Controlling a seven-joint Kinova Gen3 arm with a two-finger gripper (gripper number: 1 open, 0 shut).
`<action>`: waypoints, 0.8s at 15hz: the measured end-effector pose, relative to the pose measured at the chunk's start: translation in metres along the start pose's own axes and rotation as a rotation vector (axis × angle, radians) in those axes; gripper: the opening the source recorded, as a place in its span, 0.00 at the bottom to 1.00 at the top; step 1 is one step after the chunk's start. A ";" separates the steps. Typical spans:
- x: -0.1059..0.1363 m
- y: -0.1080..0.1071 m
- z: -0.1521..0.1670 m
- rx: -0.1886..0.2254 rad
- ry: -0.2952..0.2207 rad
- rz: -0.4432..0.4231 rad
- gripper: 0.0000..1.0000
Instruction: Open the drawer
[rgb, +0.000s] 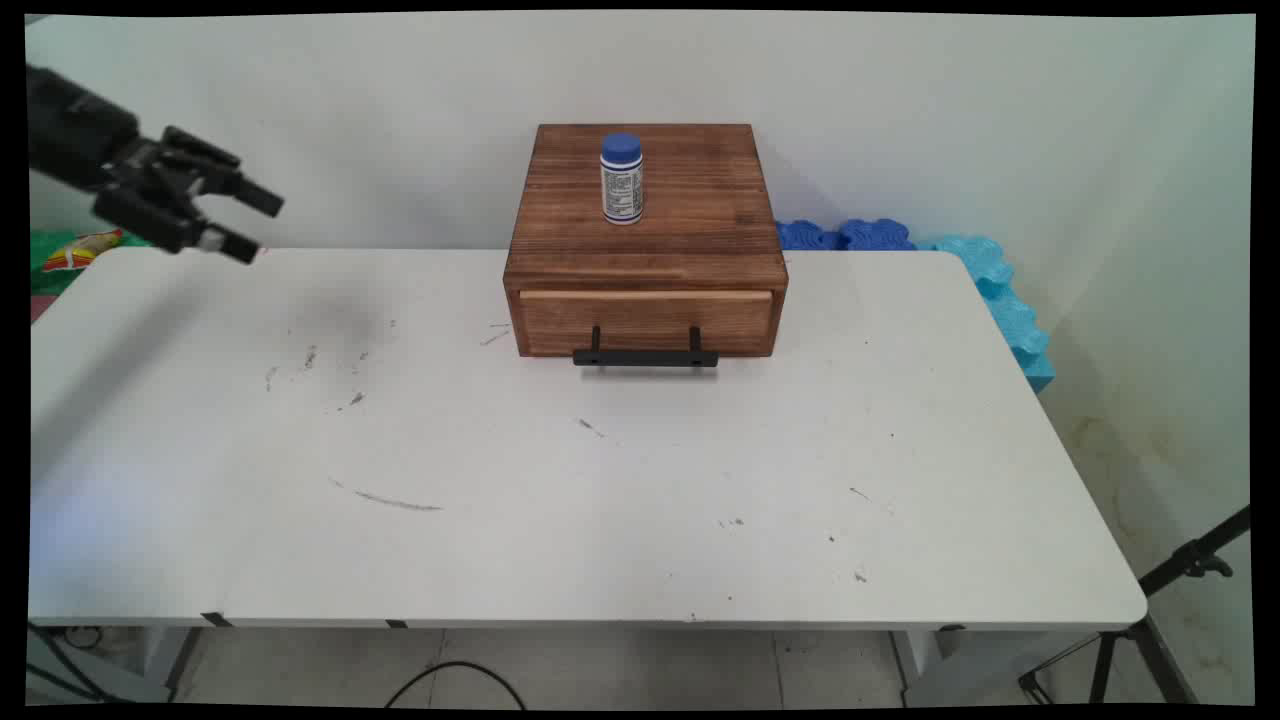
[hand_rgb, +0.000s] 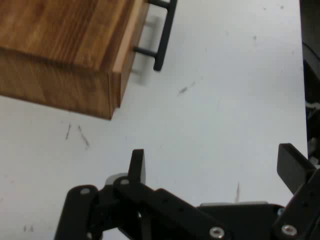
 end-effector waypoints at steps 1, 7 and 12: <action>0.017 0.003 0.009 0.010 -0.004 -0.016 1.00; 0.107 0.017 0.079 0.061 -0.082 -0.027 1.00; 0.155 0.026 0.161 0.086 -0.185 -0.019 1.00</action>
